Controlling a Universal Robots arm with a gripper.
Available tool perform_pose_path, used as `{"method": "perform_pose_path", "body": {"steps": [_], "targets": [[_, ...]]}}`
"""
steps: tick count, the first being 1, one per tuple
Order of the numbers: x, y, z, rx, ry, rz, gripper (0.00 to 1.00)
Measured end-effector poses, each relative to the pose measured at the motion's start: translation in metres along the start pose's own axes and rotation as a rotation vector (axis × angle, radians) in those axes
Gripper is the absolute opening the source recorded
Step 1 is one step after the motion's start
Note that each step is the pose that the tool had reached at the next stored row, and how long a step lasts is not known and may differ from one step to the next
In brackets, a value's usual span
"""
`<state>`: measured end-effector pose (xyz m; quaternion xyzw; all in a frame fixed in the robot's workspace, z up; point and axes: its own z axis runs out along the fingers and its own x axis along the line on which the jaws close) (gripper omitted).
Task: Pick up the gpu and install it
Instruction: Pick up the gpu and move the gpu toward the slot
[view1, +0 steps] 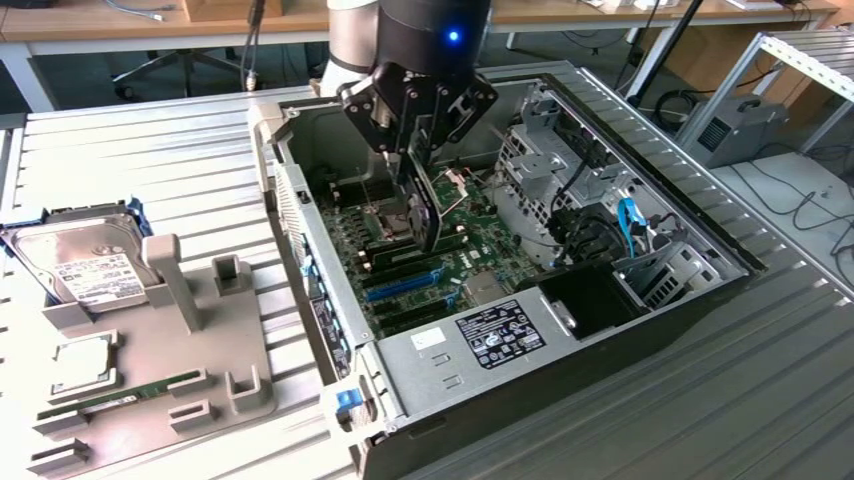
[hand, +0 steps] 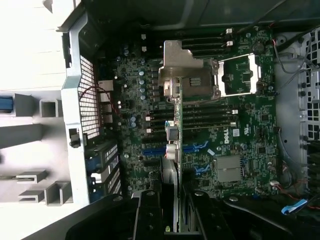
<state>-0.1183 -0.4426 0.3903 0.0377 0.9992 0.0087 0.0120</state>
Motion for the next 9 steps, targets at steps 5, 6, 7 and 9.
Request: {"method": "perform_pose_path", "body": {"steps": [5,6,7,9], "targets": [[-0.0049,0.0005,0.0022,0.0002,-0.0001,0.0,0.26],[-0.0058,0.0006,0.0026,0.0002,-0.0001,0.0,0.26],[-0.0068,0.0007,0.003,0.0004,-0.0001,0.0,0.26],[-0.0093,0.001,0.0042,0.0007,-0.0001,0.0,0.26]]}}
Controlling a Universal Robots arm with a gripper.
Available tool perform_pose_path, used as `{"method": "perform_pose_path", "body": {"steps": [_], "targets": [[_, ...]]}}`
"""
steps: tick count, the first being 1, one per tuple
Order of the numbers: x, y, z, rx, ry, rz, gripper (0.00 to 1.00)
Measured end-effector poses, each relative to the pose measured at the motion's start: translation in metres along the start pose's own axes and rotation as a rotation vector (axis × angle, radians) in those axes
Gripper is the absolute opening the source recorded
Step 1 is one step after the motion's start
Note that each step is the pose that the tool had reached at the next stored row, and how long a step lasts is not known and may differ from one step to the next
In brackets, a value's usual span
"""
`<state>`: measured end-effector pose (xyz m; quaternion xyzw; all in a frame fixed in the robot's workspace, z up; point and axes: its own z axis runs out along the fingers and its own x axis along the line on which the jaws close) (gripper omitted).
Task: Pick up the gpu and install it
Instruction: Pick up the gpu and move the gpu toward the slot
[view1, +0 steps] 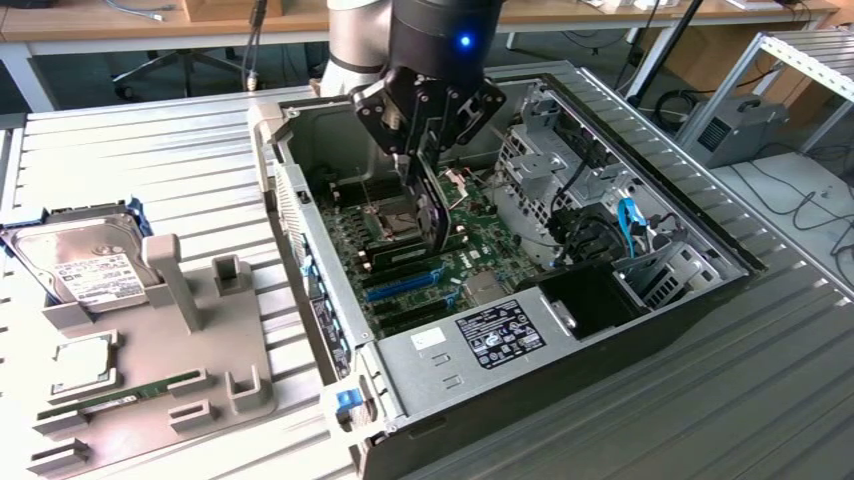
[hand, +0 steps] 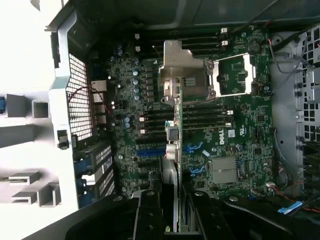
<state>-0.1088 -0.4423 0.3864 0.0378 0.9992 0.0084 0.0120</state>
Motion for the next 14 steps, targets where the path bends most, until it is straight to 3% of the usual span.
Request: {"method": "perform_pose_path", "body": {"steps": [14], "targets": [[-0.0104,0.0012,0.0043,0.0031,-0.0002,0.0,0.26]]}}
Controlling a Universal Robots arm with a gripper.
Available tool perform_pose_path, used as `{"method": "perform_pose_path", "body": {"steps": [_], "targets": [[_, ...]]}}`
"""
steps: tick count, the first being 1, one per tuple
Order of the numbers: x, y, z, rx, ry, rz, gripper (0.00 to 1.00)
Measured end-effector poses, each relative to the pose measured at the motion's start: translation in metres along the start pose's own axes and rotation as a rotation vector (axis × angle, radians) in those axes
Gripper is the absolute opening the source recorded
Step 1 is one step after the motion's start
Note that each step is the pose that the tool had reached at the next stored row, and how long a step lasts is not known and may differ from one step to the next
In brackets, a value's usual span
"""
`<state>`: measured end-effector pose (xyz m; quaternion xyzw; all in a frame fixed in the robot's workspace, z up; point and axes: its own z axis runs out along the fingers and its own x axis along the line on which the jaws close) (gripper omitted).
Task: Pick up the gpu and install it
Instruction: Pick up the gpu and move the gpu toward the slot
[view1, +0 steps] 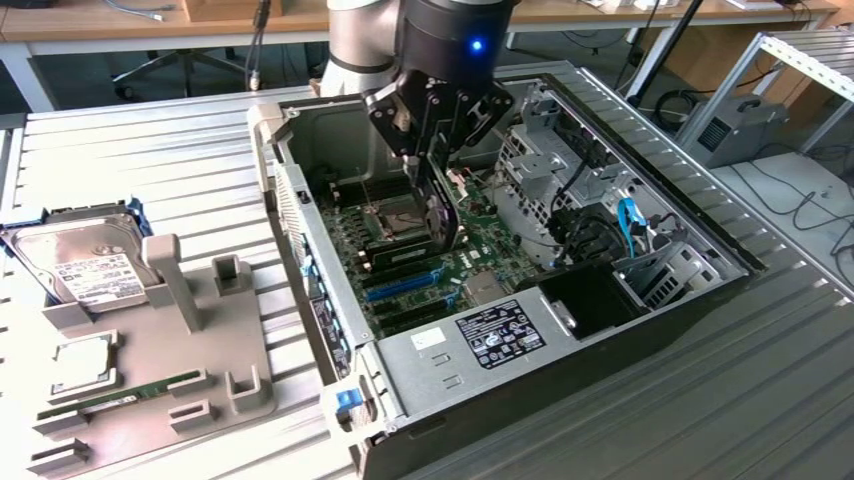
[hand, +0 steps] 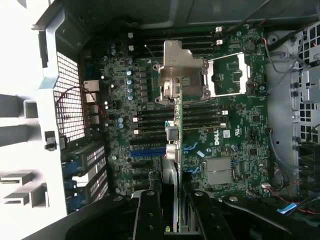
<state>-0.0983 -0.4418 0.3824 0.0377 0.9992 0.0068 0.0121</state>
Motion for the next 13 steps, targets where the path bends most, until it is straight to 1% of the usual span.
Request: {"method": "perform_pose_path", "body": {"steps": [13], "targets": [[-0.008,0.0007,0.0043,0.0022,-0.0002,0.0,0.26]]}}
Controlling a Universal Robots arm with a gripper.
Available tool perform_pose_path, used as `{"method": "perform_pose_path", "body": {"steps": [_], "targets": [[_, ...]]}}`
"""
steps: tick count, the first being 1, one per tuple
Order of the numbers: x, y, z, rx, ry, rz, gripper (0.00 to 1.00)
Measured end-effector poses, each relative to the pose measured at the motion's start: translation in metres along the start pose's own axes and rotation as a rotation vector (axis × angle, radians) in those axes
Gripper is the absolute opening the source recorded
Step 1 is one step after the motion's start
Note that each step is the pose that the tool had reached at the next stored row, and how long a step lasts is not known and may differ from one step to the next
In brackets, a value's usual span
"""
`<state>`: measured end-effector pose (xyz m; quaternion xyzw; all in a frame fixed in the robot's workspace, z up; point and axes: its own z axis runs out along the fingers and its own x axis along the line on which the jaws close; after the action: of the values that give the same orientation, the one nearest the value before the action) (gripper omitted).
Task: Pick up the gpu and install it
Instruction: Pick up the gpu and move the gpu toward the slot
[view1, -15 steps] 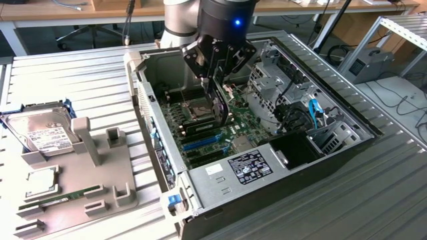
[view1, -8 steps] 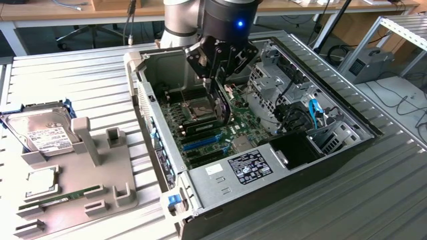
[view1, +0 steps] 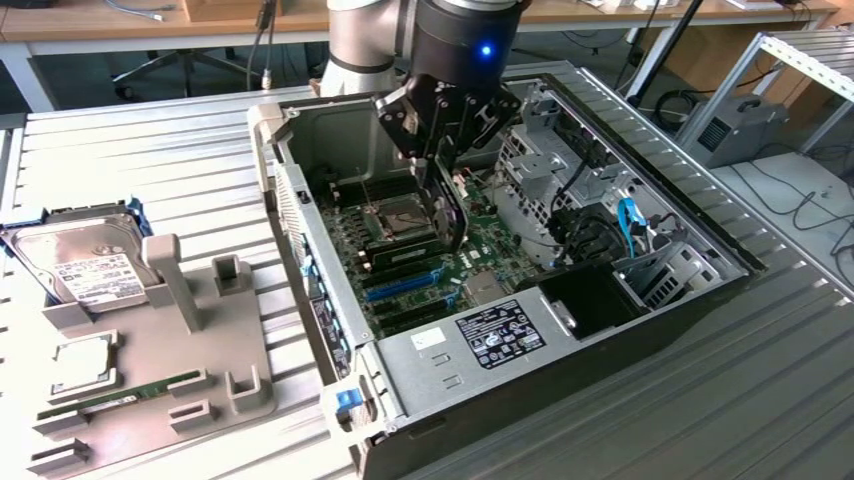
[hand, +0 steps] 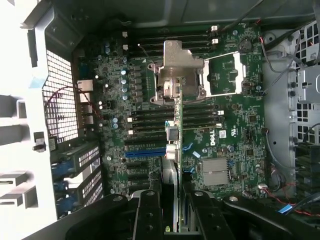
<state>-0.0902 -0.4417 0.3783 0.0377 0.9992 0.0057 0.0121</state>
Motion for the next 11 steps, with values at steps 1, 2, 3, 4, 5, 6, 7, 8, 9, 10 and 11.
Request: {"method": "perform_pose_path", "body": {"steps": [1,2,3,4,5,6,7,8,9,10,11], "targets": [[-0.001,0.0001,0.0003,0.0002,0.0,0.0,0.26],[-0.001,0.0001,0.0006,0.0005,0.0,0.0,0.26],[-0.002,0.0003,0.001,0.0007,0.0001,0.0,0.26],[-0.003,0.0005,0.0014,0.0009,0.0001,0.0,0.26],[-0.005,0.0009,0.002,0.0012,0.0001,0.0,0.26],[-0.006,0.0012,0.0025,0.0014,0.0,0.0,0.26],[-0.008,0.0017,0.003,0.0017,0.0001,0.0,0.26],[-0.009,0.0022,0.0033,0.002,0.0002,0.0,0.26],[-0.011,0.0027,0.0037,0.0021,0.0002,0.0,0.26],[-0.012,0.0033,0.0041,0.0024,0.0003,0.0,0.26],[-0.014,0.0038,0.0045,0.0025,0.0003,0.0,0.26]]}}
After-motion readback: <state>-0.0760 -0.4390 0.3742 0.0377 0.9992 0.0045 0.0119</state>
